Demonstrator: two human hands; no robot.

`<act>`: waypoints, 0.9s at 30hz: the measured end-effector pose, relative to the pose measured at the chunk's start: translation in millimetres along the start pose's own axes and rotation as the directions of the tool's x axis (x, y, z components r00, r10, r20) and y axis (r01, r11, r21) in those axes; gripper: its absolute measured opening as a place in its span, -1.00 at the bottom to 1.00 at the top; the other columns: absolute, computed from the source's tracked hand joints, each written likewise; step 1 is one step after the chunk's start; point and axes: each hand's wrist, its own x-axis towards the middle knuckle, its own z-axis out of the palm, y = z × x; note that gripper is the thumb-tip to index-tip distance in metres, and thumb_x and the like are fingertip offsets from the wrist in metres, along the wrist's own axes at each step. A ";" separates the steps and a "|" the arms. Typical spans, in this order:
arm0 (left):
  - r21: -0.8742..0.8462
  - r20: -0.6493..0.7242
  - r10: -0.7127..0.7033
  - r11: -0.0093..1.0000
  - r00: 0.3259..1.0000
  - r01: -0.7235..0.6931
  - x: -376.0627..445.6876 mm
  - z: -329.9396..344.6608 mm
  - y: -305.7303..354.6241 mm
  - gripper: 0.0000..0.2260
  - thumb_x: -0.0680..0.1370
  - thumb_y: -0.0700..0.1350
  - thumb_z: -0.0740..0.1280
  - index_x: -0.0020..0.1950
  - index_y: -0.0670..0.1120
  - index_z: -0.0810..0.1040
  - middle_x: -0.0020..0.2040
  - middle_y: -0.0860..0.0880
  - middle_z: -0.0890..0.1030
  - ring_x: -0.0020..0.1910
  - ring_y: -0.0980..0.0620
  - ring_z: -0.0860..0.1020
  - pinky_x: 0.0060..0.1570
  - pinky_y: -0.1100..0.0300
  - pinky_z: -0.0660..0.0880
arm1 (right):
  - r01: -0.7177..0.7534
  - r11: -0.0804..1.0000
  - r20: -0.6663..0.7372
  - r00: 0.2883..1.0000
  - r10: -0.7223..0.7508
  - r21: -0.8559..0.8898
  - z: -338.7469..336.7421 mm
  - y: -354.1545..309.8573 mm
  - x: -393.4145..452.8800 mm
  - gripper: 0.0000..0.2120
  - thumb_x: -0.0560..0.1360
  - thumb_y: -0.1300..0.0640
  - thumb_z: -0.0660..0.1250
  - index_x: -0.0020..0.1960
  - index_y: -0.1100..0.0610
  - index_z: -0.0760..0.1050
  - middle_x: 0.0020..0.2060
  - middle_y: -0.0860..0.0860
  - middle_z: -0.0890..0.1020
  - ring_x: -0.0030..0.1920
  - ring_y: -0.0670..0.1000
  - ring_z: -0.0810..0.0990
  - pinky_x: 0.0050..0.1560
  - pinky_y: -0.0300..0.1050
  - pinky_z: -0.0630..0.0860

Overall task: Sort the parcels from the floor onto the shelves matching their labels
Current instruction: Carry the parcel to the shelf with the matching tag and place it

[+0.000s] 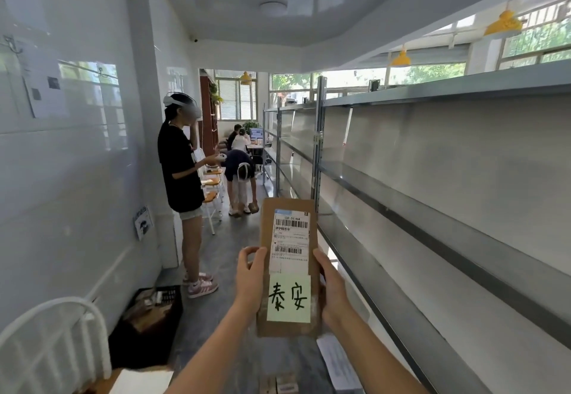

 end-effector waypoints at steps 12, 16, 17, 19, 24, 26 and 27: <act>-0.043 -0.060 -0.028 0.999 0.998 0.025 122.5 50.5 -20.5 -0.83 0.64 -0.06 0.24 0.17 -0.11 0.44 -0.04 -0.15 0.62 -0.28 -0.02 0.62 -0.41 0.22 0.54 | -0.001 1.000 0.047 0.999 0.002 -0.003 0.9 -21.0 142.6 -0.66 0.55 -0.09 0.41 0.17 0.13 0.66 -0.04 0.19 0.77 -0.03 0.22 0.75 -0.08 0.06 0.67; -0.076 -0.070 -0.076 0.995 0.995 0.071 159.4 60.3 -27.3 -0.81 0.60 -0.02 0.32 0.16 -0.06 0.49 -0.05 -0.17 0.66 -0.20 -0.15 0.67 -0.25 0.00 0.63 | -0.009 1.000 0.020 1.000 0.009 0.009 2.9 -20.0 185.7 -0.59 0.49 -0.14 0.46 0.19 0.12 0.66 0.04 0.22 0.76 0.09 0.29 0.72 0.18 0.26 0.64; -0.087 -0.070 -0.083 0.993 0.994 0.077 167.2 61.4 -29.4 -0.80 0.59 -0.01 0.33 0.16 -0.05 0.50 -0.05 -0.18 0.67 -0.19 -0.18 0.67 -0.20 -0.05 0.63 | -0.005 1.000 0.018 1.000 0.005 -0.003 4.0 -19.5 196.2 -0.56 0.47 -0.16 0.47 0.19 0.12 0.66 0.05 0.22 0.75 0.10 0.30 0.72 0.21 0.30 0.62; -0.101 -0.075 -0.079 0.992 0.994 0.072 183.4 62.0 -34.1 -0.81 0.59 -0.02 0.33 0.15 -0.05 0.51 -0.06 -0.18 0.67 -0.21 -0.15 0.67 -0.23 -0.02 0.62 | -0.009 1.000 0.015 1.000 0.009 -0.027 8.0 -18.2 216.8 -0.55 0.45 -0.17 0.47 0.18 0.14 0.66 0.04 0.24 0.75 0.11 0.32 0.71 0.23 0.33 0.60; -0.106 -0.089 -0.076 0.992 0.993 0.067 228.8 54.7 -42.6 -0.82 0.60 -0.04 0.31 0.17 -0.07 0.49 -0.06 -0.17 0.66 -0.28 -0.06 0.65 -0.38 0.15 0.56 | -0.022 0.999 0.010 1.000 0.022 -0.026 29.5 -11.7 260.1 -0.59 0.50 -0.10 0.45 0.20 0.18 0.66 0.04 0.24 0.75 0.13 0.33 0.70 0.23 0.28 0.61; -0.114 -0.084 -0.070 0.992 0.994 0.061 249.1 48.3 -46.4 -0.80 0.60 -0.04 0.31 0.18 -0.09 0.49 -0.07 -0.17 0.66 -0.27 -0.07 0.64 -0.34 0.13 0.57 | -0.019 0.999 0.007 1.000 0.019 -0.026 41.4 -8.7 275.7 -0.59 0.49 -0.10 0.47 0.18 0.17 0.66 0.03 0.21 0.76 0.10 0.29 0.71 0.16 0.20 0.65; -0.116 -0.080 -0.064 0.992 0.995 0.054 258.8 44.7 -47.5 -0.80 0.60 -0.04 0.31 0.18 -0.10 0.50 -0.08 -0.16 0.66 -0.27 -0.06 0.64 -0.34 0.13 0.57 | -0.016 0.999 0.008 1.000 0.016 -0.029 47.3 -7.0 283.8 -0.60 0.49 -0.11 0.47 0.18 0.16 0.66 0.02 0.20 0.76 0.08 0.27 0.72 0.11 0.16 0.66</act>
